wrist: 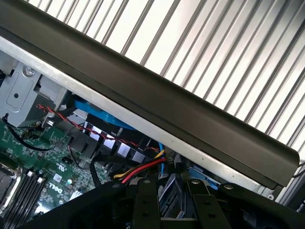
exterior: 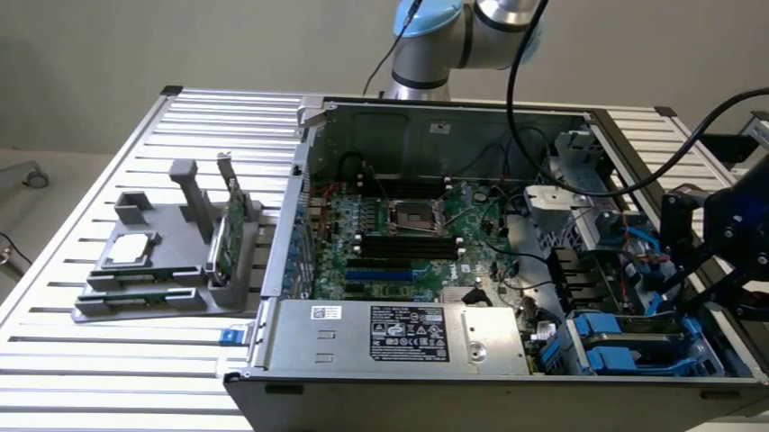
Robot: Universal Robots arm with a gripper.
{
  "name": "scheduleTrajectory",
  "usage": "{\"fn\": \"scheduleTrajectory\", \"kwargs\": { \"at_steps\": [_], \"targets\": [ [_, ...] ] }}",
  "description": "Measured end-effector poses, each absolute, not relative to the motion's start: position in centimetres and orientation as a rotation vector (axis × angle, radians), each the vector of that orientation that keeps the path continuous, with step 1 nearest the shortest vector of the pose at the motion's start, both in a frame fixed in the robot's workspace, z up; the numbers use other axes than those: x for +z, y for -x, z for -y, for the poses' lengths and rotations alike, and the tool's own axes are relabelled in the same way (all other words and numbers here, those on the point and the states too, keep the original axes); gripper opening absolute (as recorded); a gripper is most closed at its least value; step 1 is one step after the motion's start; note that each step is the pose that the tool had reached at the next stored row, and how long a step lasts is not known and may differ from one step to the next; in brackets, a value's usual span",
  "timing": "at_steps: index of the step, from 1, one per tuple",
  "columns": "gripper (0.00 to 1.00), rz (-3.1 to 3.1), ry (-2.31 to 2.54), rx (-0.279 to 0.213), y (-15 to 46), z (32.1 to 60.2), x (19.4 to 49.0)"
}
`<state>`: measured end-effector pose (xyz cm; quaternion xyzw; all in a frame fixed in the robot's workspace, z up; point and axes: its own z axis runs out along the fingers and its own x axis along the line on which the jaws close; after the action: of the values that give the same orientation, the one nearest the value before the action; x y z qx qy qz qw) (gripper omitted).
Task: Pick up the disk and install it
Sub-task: 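Insert the first disk wire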
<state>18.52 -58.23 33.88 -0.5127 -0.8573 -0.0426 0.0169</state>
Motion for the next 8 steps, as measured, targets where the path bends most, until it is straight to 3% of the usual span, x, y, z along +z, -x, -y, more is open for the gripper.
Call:
{"fn": "scheduleTrajectory", "kwargs": {
  "at_steps": [3,5,8],
  "targets": [
    [0.27,2.665,1.593,-0.132,-18.55,58.22,33.87],
    [0.16,2.665,1.593,-0.132,-18.55,58.22,33.86],
    [0.16,2.664,1.593,-0.131,-18.56,58.21,33.85]
  ]
}}
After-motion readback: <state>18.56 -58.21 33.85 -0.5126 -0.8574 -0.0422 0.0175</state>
